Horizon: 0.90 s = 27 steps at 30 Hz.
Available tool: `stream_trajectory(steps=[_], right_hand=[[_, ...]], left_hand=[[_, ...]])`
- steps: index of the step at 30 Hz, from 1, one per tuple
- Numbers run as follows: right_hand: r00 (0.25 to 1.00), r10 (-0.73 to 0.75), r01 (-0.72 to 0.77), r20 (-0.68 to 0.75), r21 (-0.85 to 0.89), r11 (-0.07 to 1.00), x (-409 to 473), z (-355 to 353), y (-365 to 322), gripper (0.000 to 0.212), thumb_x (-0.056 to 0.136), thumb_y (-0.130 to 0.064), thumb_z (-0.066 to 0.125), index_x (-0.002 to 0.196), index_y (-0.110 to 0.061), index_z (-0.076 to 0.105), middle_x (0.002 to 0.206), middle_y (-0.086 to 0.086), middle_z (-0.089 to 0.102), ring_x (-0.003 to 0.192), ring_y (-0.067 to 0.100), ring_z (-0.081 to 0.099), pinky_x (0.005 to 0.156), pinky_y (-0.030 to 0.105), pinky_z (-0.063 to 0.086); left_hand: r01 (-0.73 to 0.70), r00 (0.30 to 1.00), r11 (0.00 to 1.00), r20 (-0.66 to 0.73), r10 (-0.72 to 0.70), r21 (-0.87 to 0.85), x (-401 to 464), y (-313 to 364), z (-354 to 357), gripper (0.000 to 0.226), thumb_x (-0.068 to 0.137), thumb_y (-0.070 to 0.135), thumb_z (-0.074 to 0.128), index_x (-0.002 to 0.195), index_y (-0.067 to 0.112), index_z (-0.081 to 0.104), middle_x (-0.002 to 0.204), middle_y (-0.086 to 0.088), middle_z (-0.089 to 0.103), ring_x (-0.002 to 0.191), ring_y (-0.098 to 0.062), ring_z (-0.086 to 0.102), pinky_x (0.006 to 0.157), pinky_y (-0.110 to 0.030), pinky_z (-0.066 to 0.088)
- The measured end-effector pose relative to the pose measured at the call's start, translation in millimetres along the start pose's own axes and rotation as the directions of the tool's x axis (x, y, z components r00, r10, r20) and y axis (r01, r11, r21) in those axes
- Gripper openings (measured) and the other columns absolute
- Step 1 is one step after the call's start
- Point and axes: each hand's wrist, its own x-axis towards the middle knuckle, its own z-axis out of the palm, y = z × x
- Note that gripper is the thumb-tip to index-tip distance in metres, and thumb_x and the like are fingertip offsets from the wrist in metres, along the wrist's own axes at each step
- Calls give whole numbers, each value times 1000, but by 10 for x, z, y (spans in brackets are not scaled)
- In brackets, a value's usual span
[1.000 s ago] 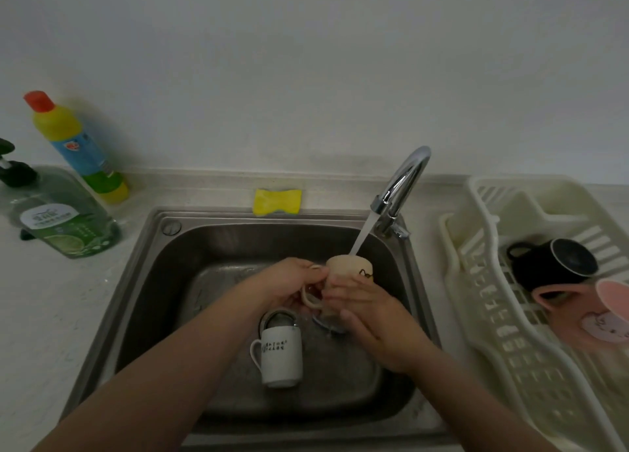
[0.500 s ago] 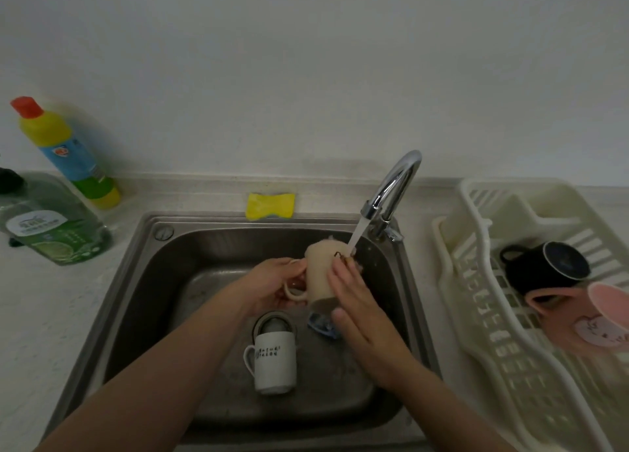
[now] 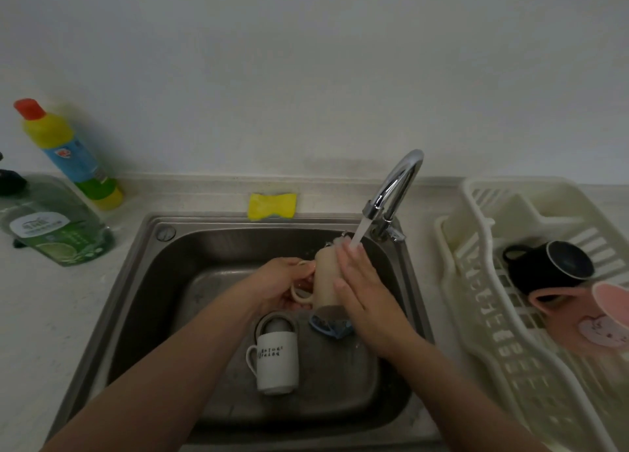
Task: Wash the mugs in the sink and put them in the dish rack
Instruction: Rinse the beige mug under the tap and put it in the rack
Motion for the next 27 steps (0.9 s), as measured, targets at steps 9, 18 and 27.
stream_trajectory(steps=[9,18,27], right_hand=[[972,-217,236,94,-307,922,2,-19,113,59,98,-43,18,149,-19,35,157,-5,29,145,-3,2,119,20,-5],[993,-119,119,14,-128,985,-98,89,157,65,96,-51,17,154,-22,10,161,-12,-6,146,4,-14,121,32,0],[992,114,-124,53,271,954,-307,116,-51,63,98,-55,24,152,-37,-3,154,-30,-18,139,-14,-13,119,22,1]], left_hand=[[-28,999,993,-32,32,117,50,85,18,20,99,31,55,93,14,63,78,-7,66,60,-15,64,54,-28,54],[-24,999,999,-33,25,28,60,41,3,21,100,33,52,95,15,61,80,-7,66,58,-15,64,49,-25,53],[13,999,998,-48,-17,-68,22,-53,-120,26,99,36,53,108,14,63,88,-8,69,62,-18,65,53,-27,52]])
